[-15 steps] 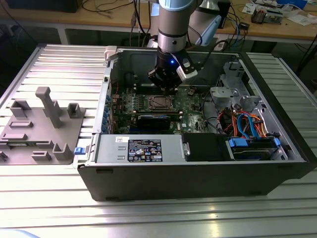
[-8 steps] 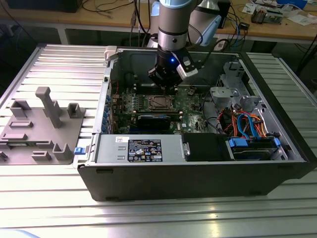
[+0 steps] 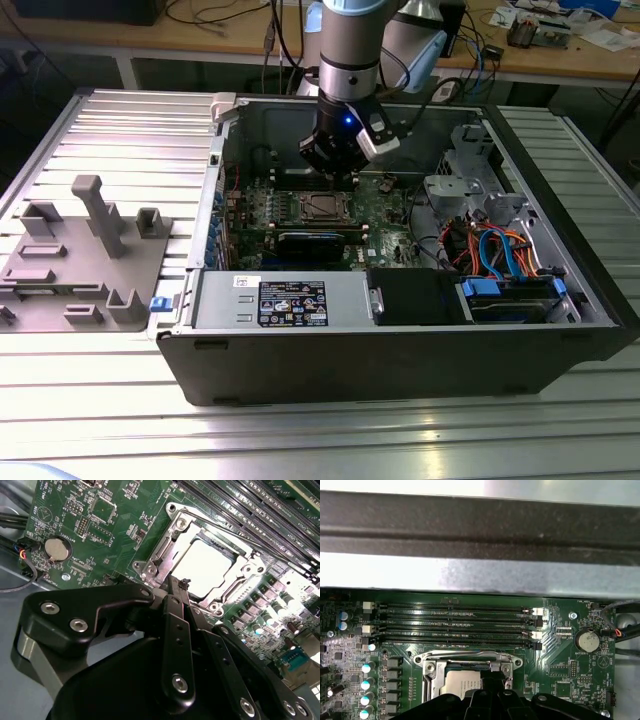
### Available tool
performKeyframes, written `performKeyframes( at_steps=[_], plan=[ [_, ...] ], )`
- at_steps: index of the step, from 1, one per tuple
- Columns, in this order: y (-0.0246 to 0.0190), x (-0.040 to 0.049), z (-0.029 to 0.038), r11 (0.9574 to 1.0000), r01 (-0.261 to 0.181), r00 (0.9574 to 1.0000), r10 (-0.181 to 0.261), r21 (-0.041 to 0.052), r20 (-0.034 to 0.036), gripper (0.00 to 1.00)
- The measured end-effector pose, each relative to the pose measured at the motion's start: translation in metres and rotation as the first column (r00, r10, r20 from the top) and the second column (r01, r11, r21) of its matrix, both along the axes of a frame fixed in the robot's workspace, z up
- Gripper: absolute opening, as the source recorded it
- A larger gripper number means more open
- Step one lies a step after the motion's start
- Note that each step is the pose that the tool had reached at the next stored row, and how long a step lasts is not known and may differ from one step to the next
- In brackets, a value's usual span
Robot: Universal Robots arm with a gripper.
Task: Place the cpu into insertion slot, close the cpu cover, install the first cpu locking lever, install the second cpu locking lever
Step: 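Install the second cpu locking lever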
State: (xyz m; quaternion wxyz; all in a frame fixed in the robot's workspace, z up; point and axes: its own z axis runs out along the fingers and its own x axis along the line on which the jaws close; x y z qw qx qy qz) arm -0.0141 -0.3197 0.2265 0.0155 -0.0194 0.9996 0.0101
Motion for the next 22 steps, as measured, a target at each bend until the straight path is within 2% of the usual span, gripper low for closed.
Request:
performKeyframes(
  at_steps=[8,19,22],
  plan=[
    [-0.0048,0.0000,0.0000,1.0000,0.000,1.0000,0.000,0.0000,-0.0001,0.11],
    [-0.0053,0.0000,0.0000,1.0000,0.001,1.0000,-0.001,-0.0003,-0.0001,0.11],
    [-0.0052,0.0002,-0.0001,0.9997,0.025,0.9997,-0.025,-0.0047,0.0000,0.11]
  ],
)
